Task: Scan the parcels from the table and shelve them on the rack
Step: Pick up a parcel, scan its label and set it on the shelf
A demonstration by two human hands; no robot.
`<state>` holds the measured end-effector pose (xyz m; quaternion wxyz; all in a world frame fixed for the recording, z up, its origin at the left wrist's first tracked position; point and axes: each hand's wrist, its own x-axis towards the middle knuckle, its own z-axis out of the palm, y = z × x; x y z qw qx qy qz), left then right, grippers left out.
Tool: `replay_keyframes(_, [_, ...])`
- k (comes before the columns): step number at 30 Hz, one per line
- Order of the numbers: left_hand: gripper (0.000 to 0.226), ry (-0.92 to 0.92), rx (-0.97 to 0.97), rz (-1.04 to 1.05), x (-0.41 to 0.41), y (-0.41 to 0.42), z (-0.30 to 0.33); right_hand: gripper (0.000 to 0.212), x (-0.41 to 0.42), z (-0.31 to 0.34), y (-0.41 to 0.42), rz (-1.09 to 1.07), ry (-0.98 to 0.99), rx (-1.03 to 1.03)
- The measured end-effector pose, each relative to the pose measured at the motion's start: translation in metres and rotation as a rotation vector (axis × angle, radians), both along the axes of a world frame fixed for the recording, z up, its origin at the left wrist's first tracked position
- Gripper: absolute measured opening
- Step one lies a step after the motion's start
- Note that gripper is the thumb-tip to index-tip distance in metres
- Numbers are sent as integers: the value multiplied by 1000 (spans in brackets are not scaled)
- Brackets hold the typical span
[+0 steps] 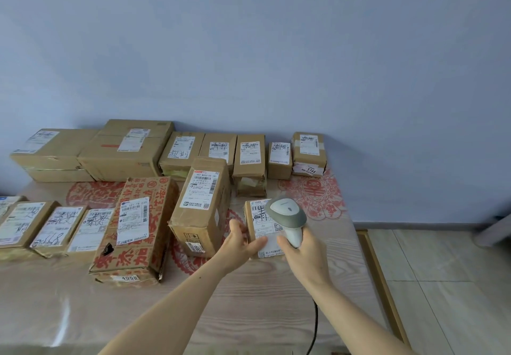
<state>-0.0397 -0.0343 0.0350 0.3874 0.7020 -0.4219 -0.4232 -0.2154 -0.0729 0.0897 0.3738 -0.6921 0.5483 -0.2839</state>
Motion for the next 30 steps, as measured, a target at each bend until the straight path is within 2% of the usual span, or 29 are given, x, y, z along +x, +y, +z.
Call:
replay_keyframes(3, [47,-24,-5,-13,-1,0,-1,16,1,2,13,47,66,-29])
replay_keyframes(9, [50,-22,-42,-16,2,2,-7,16,6,-1,22,7,83,14])
replay_keyframes(30, [56,-56,-69,37,5,-3,-9,14,21,2,29,22,26,15])
